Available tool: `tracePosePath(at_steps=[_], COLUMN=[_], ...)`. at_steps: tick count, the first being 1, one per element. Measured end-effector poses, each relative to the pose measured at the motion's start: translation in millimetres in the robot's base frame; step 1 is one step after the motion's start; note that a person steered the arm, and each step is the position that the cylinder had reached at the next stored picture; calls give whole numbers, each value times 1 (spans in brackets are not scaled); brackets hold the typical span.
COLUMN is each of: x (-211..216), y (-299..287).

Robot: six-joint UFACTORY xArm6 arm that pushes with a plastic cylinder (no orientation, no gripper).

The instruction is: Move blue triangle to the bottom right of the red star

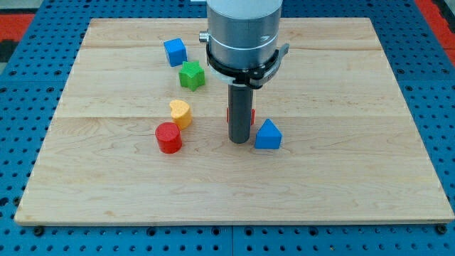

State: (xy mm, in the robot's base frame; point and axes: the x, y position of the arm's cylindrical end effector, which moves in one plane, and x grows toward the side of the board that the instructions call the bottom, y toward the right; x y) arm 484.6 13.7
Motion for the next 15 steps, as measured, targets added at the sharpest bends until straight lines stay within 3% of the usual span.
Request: tracePosePath(at_steps=[2,6,7,8,9,11,15], x=[7,-19,22,111,134,70,40], y=[31,-6,13,41,51,82,82])
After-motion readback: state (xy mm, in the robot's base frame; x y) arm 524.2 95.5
